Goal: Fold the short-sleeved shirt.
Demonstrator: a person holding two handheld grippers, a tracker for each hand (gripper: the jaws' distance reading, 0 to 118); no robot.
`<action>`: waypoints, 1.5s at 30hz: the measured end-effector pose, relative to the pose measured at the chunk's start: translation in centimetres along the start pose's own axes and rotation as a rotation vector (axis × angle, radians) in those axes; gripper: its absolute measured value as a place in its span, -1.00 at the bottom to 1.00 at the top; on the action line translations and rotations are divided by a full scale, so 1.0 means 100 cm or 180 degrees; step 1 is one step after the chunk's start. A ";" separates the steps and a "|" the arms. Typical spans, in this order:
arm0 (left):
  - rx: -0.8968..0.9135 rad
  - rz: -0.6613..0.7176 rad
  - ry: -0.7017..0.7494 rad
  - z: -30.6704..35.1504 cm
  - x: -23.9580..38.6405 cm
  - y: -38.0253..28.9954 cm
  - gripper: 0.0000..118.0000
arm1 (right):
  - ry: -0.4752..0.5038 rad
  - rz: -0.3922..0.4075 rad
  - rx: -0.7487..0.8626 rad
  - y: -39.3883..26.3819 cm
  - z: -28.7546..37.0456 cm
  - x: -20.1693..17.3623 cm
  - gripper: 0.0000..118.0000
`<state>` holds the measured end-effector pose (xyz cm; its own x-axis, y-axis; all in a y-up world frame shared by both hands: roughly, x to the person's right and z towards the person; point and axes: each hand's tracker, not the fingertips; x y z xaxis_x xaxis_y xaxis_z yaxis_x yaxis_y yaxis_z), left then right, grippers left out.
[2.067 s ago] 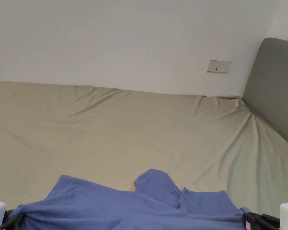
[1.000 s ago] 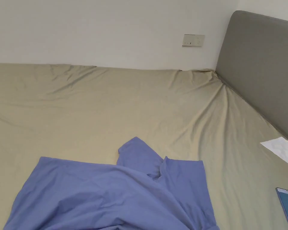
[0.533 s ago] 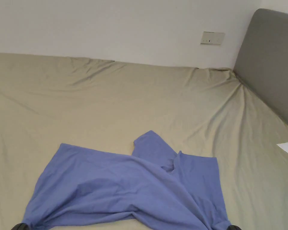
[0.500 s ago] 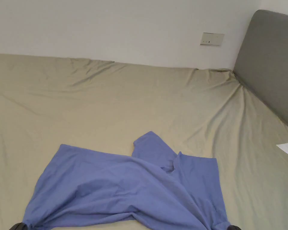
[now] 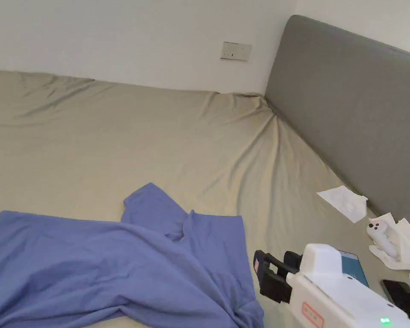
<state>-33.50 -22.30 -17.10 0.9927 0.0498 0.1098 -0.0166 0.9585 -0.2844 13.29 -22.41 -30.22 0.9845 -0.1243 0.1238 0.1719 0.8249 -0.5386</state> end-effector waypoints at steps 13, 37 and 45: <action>-0.0171 0.0030 0.0112 -0.009 0.004 0.003 -1.00 | -0.0426 -0.0938 -0.1740 0.001 -0.223 0.060 0.27; -0.0546 0.0631 -0.0527 -0.217 -0.057 0.077 -0.11 | 0.0286 -0.0310 -0.0822 0.039 -0.157 0.023 -0.99; -0.1901 0.0702 0.0060 -0.457 -0.086 0.054 0.58 | 0.0545 -0.0304 -0.0777 0.038 -0.142 0.006 -0.99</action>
<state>-36.66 -30.39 -63.12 0.9756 0.2179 -0.0272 -0.1568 0.6043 -0.7812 15.02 -27.19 -44.00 0.9515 -0.3031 0.0526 0.2469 0.6507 -0.7181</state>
